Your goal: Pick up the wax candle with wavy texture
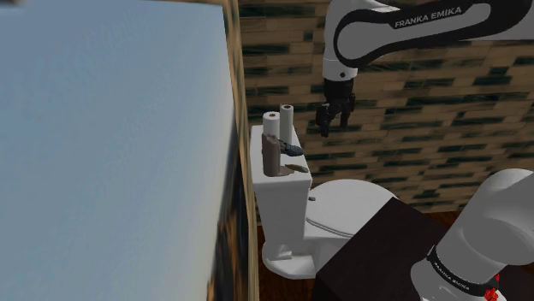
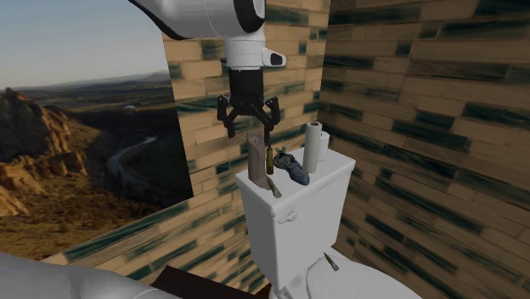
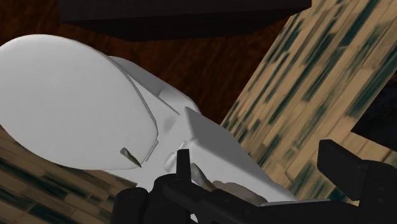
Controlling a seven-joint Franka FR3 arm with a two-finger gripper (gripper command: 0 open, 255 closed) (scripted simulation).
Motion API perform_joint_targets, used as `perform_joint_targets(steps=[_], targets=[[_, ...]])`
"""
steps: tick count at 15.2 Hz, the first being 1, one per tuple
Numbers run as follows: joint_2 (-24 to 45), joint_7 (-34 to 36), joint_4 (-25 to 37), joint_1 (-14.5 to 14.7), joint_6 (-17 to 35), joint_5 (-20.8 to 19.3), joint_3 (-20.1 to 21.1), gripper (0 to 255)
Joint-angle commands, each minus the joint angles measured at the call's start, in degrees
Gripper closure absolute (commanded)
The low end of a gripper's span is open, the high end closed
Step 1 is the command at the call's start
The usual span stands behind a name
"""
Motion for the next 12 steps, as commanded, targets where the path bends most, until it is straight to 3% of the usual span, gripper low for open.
perform_joint_targets(steps=[1,12], targets=[[5.0,0.5,3.5,0.1,0.9,0.0,0.5,0],[32.6,3.0,29.6,1.1,-0.5,-2.0,2.4,0]])
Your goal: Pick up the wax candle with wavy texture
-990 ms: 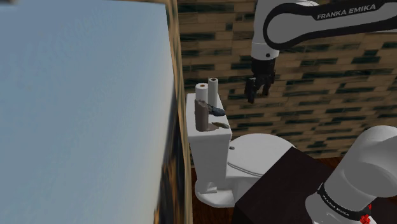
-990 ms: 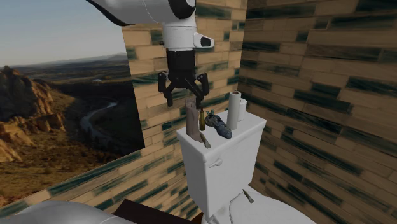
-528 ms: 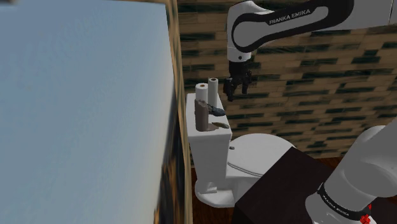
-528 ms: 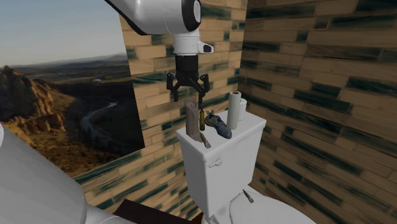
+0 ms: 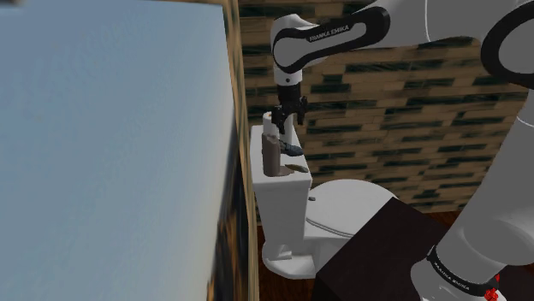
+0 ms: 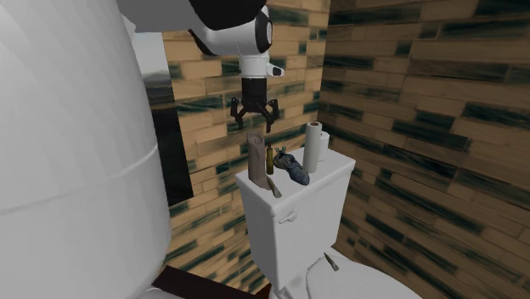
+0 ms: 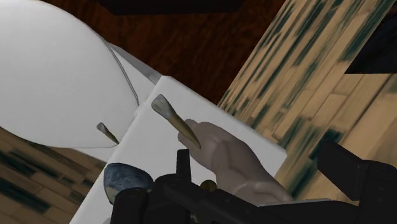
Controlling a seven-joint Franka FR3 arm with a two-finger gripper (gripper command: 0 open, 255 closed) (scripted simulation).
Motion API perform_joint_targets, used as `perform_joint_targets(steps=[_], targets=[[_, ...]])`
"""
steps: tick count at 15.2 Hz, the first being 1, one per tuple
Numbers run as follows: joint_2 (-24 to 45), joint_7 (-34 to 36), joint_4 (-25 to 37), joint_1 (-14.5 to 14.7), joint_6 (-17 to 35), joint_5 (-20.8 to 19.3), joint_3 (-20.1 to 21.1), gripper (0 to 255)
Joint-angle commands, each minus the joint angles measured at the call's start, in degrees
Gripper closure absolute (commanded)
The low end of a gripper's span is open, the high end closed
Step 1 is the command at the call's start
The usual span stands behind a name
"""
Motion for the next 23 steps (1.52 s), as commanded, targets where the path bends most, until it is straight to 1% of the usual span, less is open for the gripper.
perform_joint_targets(steps=[1,4,6,7,14,16,17,23], targets=[[5.3,0.5,5.9,0.4,-1.1,-0.5,0.2,0],[13.5,1.0,15.8,1.2,-3.7,-1.3,0.4,0],[19.4,1.3,23.4,1.9,-6.0,-1.8,0.5,0],[21.3,1.3,26.0,2.2,-6.8,-2.0,0.5,0],[21.8,1.4,21.4,2.1,-1.7,-2.1,0.4,0],[21.8,1.4,21.0,2.1,-1.3,-2.1,0.3,0],[21.9,1.4,21.1,2.1,-1.4,-2.1,0.3,255],[21.9,1.3,21.3,2.1,-1.5,-2.1,0.3,255]])
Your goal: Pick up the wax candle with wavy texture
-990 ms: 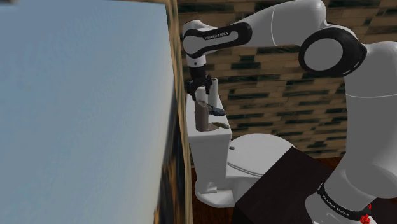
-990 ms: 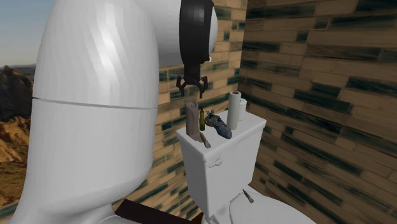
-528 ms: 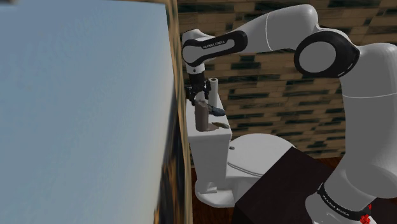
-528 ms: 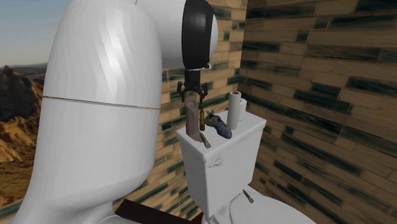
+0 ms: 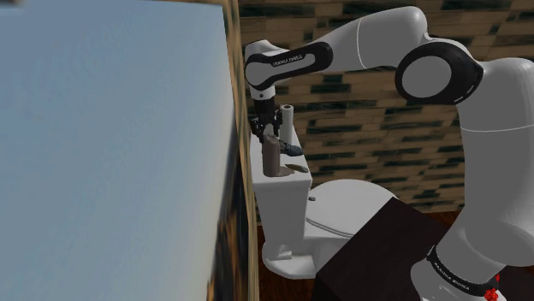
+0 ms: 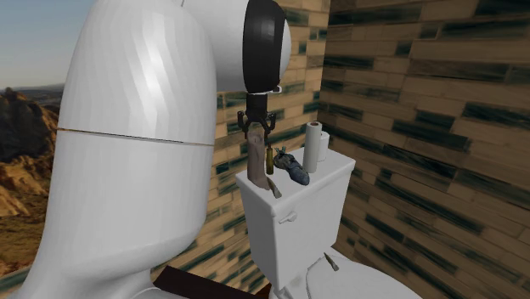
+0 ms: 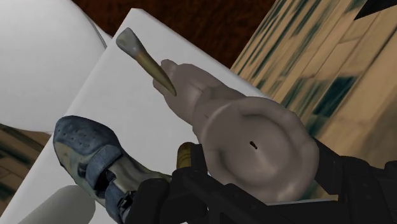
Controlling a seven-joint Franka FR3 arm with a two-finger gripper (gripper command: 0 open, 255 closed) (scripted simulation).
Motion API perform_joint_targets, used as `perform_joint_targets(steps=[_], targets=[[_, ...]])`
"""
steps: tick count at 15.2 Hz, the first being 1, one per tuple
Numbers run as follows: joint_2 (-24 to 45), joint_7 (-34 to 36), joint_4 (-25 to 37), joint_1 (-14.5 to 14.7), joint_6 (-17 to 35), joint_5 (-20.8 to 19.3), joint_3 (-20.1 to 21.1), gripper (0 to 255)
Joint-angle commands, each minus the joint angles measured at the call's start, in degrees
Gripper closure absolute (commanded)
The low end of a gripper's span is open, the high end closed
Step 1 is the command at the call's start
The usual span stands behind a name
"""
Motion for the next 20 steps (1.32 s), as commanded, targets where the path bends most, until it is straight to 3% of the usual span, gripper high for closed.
perform_joint_targets(steps=[1,20], targets=[[0.1,0.0,0.0,0.0,0.0,0.0,-0.1,255],[-0.2,0.0,11.0,0.4,-11.4,0.1,0.1,255]])
